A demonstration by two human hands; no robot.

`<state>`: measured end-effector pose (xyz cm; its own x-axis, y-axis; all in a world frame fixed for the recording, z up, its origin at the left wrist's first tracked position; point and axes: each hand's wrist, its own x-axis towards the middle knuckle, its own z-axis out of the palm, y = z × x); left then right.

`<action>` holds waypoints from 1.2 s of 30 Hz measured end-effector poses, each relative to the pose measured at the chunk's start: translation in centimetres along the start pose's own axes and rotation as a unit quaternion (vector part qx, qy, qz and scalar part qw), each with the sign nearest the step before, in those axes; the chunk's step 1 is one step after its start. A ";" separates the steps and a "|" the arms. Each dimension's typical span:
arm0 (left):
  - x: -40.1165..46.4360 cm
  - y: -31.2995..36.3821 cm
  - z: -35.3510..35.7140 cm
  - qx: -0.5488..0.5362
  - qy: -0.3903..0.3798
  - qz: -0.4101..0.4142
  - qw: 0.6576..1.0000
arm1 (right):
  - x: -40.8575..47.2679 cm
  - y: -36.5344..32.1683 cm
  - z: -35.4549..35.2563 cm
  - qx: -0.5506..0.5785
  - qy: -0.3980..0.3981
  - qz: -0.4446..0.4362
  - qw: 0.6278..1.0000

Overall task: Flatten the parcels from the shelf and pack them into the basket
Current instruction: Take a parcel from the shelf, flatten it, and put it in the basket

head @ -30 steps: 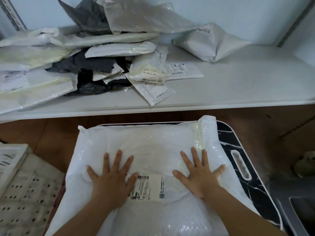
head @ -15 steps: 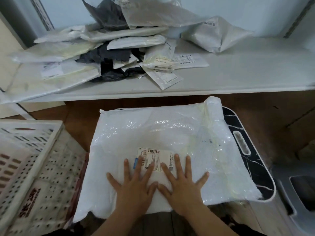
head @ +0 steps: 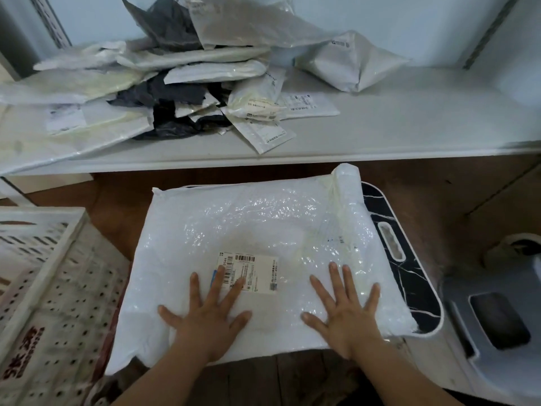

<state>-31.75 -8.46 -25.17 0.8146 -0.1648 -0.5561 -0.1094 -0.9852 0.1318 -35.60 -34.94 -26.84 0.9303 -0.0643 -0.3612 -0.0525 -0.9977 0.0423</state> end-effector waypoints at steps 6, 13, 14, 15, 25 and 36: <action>0.4 -0.2 0.3 0.006 0.023 -0.004 1.000 | -1.0 2.7 -0.9 0.084 -0.067 0.147 0.983; 3.7 1.2 -1.2 0.044 0.187 0.103 0.976 | 5.4 -3.9 -5.0 0.056 0.129 -0.010 0.990; 4.6 1.8 -1.9 0.035 0.209 0.103 0.972 | 6.7 -5.0 -5.6 0.052 0.143 -0.022 0.988; 5.6 2.4 -2.9 0.019 0.227 0.092 0.969 | 8.0 -5.9 -6.2 0.054 0.132 -0.030 0.989; 15.1 4.4 -7.9 0.039 0.216 0.013 0.976 | 17.6 -4.8 -7.4 0.024 0.086 0.010 0.996; 17.1 4.3 -5.6 0.009 0.196 0.014 0.981 | 18.4 -4.1 -6.3 0.096 0.031 0.009 0.995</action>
<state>-15.05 -15.29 -29.50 0.9669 -0.1648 -0.1946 -0.1418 -0.9817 0.1269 -15.97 -31.93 -27.76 0.9485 -0.0871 -0.3046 -0.1327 -0.9823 -0.1325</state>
